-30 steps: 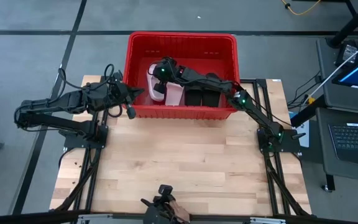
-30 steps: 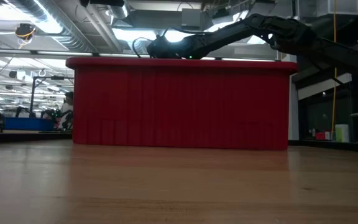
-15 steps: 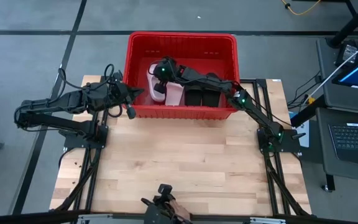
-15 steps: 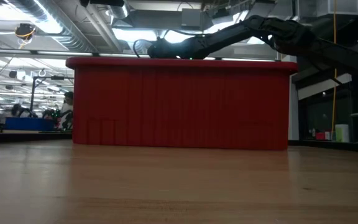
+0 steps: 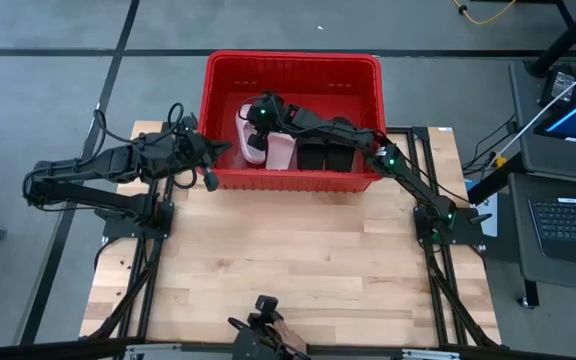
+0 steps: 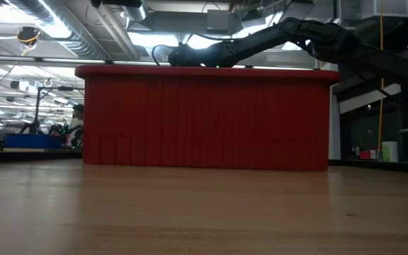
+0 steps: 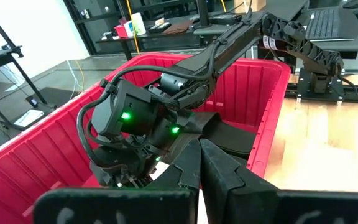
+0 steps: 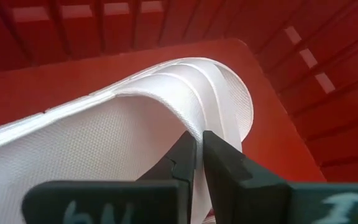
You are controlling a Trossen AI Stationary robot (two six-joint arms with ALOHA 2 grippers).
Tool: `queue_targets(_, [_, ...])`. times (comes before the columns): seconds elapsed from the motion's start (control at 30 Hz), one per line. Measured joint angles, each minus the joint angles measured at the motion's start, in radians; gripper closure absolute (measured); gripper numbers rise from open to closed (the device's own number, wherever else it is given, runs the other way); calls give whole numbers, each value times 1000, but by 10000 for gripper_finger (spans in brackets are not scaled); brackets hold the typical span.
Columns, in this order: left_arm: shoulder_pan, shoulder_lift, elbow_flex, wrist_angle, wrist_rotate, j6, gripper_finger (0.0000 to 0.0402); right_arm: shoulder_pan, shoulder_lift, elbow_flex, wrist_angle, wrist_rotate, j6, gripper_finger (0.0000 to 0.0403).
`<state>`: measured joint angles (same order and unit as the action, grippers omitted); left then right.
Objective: Pick and place slides into bin
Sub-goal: Put the pink slide into the red bin
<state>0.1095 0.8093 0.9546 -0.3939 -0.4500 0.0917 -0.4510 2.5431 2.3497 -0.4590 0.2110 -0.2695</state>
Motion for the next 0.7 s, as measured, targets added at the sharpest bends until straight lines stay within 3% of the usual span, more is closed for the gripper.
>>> queue_targets(0.7, [0, 0, 0, 0, 35, 0, 399, -5, 0, 0, -28, -121, 3, 365])
